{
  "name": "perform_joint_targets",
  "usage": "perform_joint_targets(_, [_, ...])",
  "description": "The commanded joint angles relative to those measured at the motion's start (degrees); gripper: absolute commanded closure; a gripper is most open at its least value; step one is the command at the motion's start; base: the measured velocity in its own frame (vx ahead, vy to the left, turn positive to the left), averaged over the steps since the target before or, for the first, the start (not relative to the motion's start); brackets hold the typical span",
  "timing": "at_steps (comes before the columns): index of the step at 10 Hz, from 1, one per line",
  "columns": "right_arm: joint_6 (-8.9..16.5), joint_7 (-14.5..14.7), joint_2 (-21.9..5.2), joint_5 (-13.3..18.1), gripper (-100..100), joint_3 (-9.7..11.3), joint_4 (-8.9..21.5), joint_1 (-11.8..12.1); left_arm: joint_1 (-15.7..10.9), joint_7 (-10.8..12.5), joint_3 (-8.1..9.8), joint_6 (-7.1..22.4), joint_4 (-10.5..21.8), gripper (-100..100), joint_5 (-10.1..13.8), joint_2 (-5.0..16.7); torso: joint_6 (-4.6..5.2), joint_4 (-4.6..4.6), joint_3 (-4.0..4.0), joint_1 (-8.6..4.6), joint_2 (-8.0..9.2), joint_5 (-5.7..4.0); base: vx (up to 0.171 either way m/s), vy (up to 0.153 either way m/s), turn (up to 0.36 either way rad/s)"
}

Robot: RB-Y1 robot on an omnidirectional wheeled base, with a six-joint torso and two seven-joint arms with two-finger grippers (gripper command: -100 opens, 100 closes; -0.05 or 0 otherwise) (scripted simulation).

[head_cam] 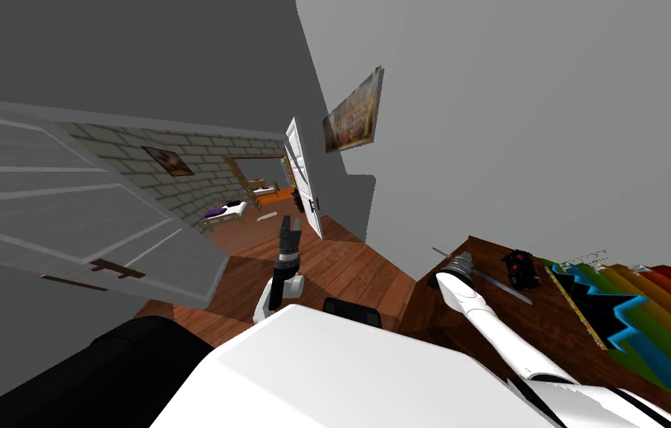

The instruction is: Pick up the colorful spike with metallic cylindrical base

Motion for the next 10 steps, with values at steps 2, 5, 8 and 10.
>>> perform_joint_targets(2, [0.4, -1.1, -0.55, -0.04, -100, -0.92, 3.08, -1.21, 0.02, 0.0, 0.01, 0.0, 0.0, 0, 0.0, 0.0, 0.05, -0.03, -0.09, 0.01, -0.16, 0.0, -0.059, -0.005, 0.124])
perform_joint_targets(5, [1.14, -1.9, -1.59, -0.87, -100, -2.95, 7.23, -2.82, 0.01, 0.0, 0.0, 0.0, 0.0, 0, 0.0, 0.0, 0.02, -0.04, -0.1, -0.03, -0.17, -0.01, -0.092, -0.016, 0.275])
perform_joint_targets(8, [0.47, -3.27, -1.41, 0.05, 100, -2.1, 8.88, -3.77, 0.03, 0.0, 0.01, 0.0, 0.0, 0, 0.0, 0.0, 0.06, -0.01, -0.18, 0.07, -0.37, 0.11, -0.019, -0.003, 0.017])
perform_joint_targets(10, [0.53, -3.27, -1.51, 0.08, 100, -2.13, 8.84, -3.85, 0.03, 0.0, 0.01, 0.0, 0.0, 0, 0.0, 0.0, 0.05, -0.09, -0.25, 0.08, -0.44, 0.02, 0.001, -0.003, 0.0])
